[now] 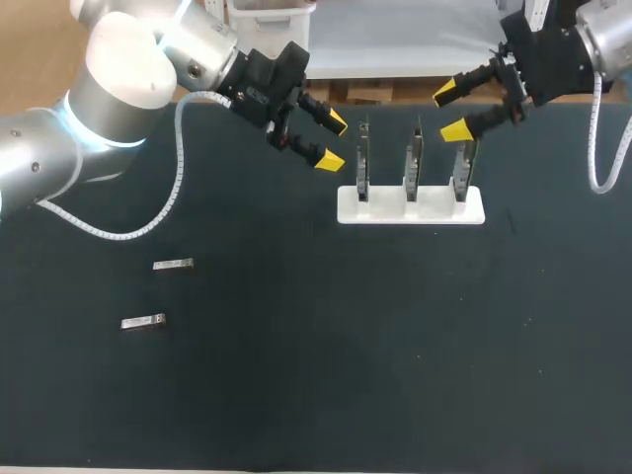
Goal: Pick up the optical module with the left hand, and insert it into the network port with the right hand.
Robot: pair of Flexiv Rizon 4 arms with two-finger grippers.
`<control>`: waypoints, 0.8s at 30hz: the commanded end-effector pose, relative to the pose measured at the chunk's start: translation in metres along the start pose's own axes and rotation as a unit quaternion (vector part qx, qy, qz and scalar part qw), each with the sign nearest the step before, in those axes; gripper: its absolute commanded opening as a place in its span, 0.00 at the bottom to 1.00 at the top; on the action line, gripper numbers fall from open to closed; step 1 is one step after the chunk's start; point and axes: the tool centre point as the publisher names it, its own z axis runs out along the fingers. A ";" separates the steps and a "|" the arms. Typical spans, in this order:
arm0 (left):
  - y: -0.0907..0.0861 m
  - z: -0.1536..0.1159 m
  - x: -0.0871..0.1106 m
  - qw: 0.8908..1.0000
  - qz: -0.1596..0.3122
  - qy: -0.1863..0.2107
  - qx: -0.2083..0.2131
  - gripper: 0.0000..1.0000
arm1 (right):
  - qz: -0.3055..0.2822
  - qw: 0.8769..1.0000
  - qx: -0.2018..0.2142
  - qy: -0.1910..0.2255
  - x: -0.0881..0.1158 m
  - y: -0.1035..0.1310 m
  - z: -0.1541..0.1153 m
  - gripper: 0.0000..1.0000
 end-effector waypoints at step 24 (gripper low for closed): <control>-0.074 -0.112 0.067 0.980 -0.017 0.164 -0.108 1.00 | -0.001 1.000 0.001 -0.001 0.000 0.001 0.000 1.00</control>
